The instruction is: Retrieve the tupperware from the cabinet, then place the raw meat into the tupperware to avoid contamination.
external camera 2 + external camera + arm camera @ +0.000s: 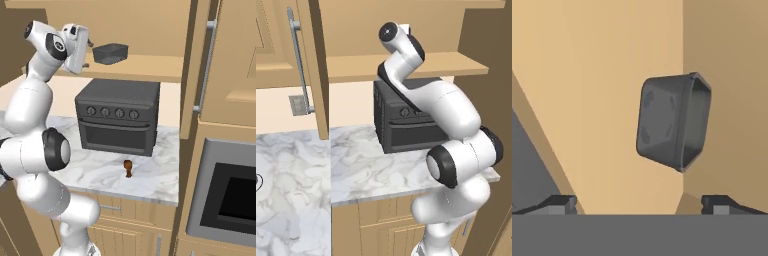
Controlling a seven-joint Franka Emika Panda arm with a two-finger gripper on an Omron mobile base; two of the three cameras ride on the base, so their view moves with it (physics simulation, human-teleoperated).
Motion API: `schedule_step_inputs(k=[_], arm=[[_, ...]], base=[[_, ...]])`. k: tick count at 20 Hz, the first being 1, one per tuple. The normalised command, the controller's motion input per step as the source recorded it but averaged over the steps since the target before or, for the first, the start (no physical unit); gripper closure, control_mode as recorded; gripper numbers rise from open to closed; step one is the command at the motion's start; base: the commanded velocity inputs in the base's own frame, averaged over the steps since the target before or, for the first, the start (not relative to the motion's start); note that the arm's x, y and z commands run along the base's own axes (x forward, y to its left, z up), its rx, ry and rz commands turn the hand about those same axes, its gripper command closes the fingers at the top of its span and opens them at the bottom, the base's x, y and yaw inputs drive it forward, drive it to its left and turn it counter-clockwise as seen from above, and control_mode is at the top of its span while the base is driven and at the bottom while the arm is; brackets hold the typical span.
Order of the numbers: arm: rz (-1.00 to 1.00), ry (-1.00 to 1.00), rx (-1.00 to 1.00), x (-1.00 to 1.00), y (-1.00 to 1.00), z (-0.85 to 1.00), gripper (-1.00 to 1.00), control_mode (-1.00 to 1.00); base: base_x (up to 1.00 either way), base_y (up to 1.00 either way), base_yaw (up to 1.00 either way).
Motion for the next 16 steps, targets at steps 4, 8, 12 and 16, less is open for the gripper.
schedule_step_inputs(k=[4,8,12,16], arm=[[0.00,0.00,0.01,0.23,-0.10,-0.02,-1.00,-1.00],[0.00,0.01,0.01,0.18,-0.08,-0.08,-1.00,-1.00],[0.00,0.04,0.02,0.19,-0.09,-0.11,-1.00,-1.00],[0.01,0.02,0.04,0.19,-0.09,-0.06,-1.00,-1.00]], base=[[0.00,0.00,0.00],[0.00,0.00,0.00],[0.00,0.00,0.00],[0.00,0.00,0.00]])
